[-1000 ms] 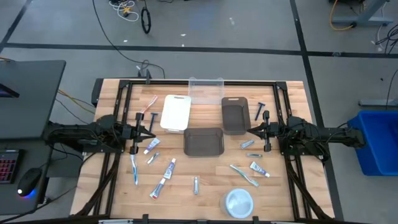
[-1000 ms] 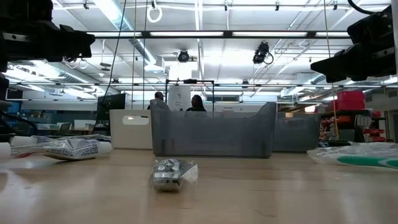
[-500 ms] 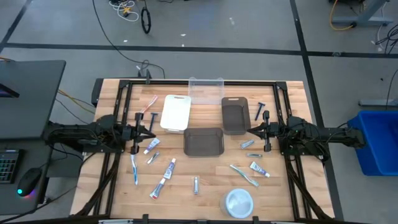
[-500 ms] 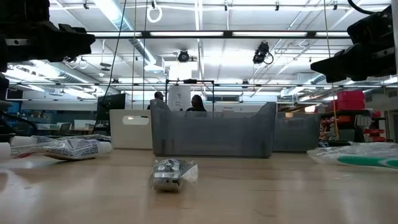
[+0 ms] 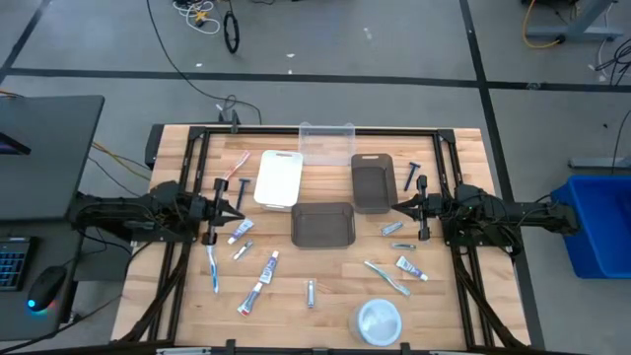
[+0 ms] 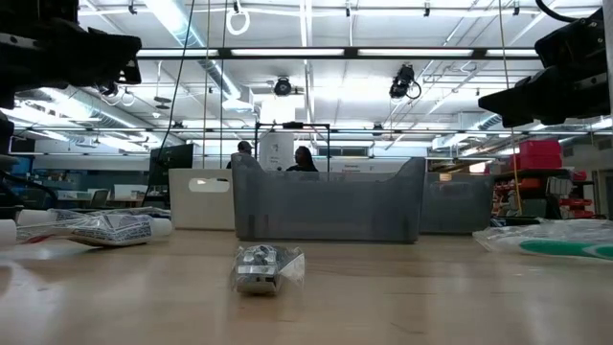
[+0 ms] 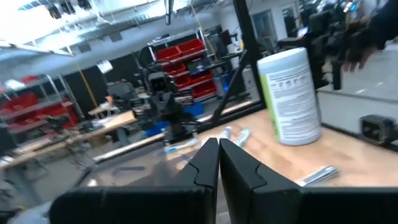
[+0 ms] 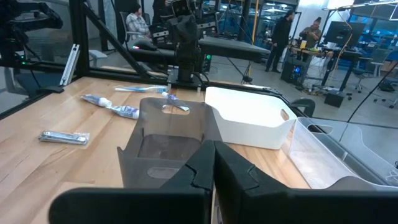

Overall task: Pick & Place Travel size toiletries
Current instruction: Put the orange toothbrush into the transparent bin

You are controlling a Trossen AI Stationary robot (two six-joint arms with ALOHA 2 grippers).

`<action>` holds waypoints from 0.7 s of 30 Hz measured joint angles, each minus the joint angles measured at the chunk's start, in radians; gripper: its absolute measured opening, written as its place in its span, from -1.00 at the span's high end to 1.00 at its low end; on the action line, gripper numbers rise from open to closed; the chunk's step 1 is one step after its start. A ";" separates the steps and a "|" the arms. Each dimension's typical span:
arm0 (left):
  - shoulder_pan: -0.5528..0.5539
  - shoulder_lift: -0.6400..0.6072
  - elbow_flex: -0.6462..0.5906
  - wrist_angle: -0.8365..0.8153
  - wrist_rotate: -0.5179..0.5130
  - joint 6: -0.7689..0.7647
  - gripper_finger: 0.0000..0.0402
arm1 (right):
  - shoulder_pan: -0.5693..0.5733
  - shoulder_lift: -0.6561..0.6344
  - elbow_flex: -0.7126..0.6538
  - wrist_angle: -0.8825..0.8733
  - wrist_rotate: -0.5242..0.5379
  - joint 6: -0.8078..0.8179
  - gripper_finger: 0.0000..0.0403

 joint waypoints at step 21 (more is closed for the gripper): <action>0.000 0.000 0.085 0.121 -0.134 -0.403 0.97 | 0.000 0.000 0.000 0.000 0.000 0.000 0.93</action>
